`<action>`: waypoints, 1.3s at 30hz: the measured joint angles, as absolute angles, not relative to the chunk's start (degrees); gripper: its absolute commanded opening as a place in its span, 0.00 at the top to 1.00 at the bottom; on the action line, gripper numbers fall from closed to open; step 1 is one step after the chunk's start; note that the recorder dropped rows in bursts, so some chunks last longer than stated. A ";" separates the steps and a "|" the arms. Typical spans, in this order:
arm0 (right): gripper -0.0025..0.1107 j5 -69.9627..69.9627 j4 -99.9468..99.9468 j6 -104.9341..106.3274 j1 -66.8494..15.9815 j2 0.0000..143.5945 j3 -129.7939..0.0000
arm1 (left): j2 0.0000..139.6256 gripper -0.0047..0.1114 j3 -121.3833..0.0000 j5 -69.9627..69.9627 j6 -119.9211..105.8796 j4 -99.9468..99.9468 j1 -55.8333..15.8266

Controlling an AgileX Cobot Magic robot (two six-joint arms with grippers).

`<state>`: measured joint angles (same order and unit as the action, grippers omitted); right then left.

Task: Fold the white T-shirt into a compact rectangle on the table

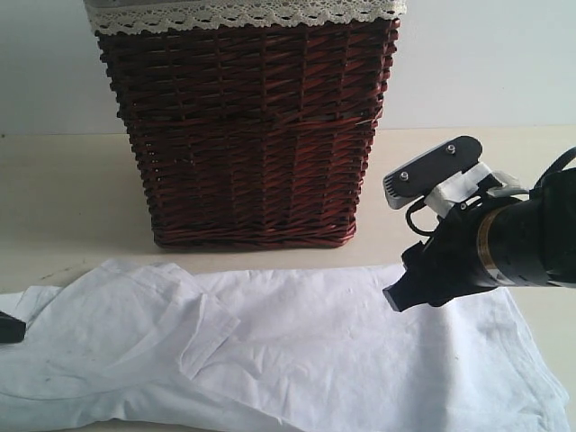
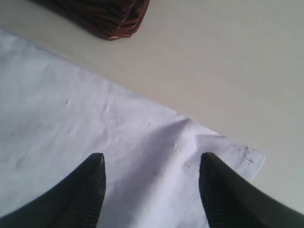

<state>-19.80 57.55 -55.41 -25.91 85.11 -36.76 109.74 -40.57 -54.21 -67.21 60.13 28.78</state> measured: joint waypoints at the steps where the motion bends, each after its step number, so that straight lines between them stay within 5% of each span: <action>1: 0.48 -19.80 57.55 -55.41 -25.91 85.11 -36.76 | 109.77 0.92 -40.45 -53.84 -67.25 59.10 28.51; 9: 0.50 -20.68 57.80 -54.09 -25.91 84.72 -36.87 | 109.87 0.96 -40.69 -53.51 -67.69 59.60 25.87; 23: 0.55 -43.32 64.42 -56.56 -25.91 75.01 -40.83 | 92.12 0.96 -48.33 -62.54 -53.50 63.54 23.50; 29: 0.55 -44.07 62.26 -56.33 -25.91 71.18 -40.83 | 84.56 0.96 -48.42 -66.15 -52.66 72.38 2.68; 39: 0.55 -46.83 55.08 -51.78 -25.91 63.77 -40.83 | 96.09 0.96 -56.84 -37.11 -52.02 86.94 -34.93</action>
